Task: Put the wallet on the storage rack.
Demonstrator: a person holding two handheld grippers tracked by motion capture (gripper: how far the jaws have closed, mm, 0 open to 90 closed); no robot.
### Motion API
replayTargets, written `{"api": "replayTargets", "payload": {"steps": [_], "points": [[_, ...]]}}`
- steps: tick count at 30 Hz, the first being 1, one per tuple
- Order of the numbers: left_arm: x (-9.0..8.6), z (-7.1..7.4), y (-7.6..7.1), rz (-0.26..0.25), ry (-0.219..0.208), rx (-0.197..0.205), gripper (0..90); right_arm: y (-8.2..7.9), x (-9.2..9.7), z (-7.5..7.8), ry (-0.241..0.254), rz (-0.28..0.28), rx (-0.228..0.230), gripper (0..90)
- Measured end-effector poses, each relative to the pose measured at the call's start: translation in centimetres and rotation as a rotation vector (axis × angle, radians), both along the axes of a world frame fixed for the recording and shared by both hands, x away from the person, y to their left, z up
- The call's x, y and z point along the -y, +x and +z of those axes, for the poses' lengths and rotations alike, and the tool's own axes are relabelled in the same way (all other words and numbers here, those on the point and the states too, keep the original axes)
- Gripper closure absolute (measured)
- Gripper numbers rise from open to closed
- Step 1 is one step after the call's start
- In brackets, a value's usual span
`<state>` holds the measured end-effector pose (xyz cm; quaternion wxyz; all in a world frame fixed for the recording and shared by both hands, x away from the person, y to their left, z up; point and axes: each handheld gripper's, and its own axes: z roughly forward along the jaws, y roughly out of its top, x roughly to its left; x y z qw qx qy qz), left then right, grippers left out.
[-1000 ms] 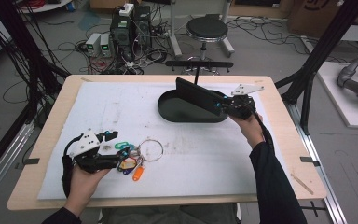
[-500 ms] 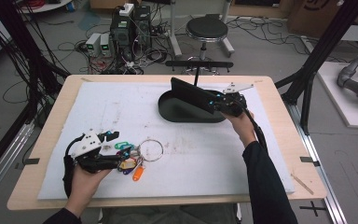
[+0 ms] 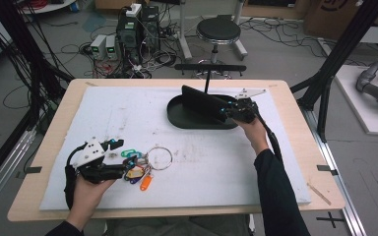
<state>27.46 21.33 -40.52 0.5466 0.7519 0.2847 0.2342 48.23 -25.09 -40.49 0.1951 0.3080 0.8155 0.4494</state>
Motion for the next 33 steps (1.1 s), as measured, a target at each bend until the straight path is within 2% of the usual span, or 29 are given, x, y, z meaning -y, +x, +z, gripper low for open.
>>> {"api": "replayTargets", "payload": {"steps": [4,9,13,16,20,23,28,31,33], "points": [[-0.1,0.0,-0.1,0.003,0.006,0.002,27.7,0.2,0.2,-0.2,-0.019,-0.005,0.000,73.7],[-0.1,-0.1,-0.2,0.004,0.007,0.002,27.7,0.4,0.5,-0.6,-0.049,-0.035,-0.038,70.8],[-0.1,-0.2,-0.1,0.004,0.009,-0.003,27.7,0.3,0.5,-0.6,-0.062,-0.053,-0.023,68.0],[0.0,-0.2,-0.1,0.001,0.014,-0.002,27.7,0.2,0.6,-0.4,-0.061,-0.091,-0.017,64.7],[0.1,-0.2,-0.1,0.000,0.014,-0.002,27.7,0.1,1.0,-0.1,-0.063,-0.128,-0.018,55.1],[0.1,-0.2,0.0,0.002,0.017,-0.004,27.7,-0.2,1.3,0.3,-0.080,-0.162,-0.002,47.6],[0.1,-0.3,0.3,0.001,0.021,-0.006,27.7,-1.4,2.5,1.5,-0.034,-0.173,0.012,42.5],[0.3,-0.3,0.6,-0.001,0.021,-0.009,27.7,-2.6,3.3,2.3,-0.017,-0.174,0.035,41.1],[0.5,-0.3,0.9,-0.006,0.029,-0.010,27.7,-3.5,3.9,2.7,0.016,-0.178,0.045,39.9]]}}
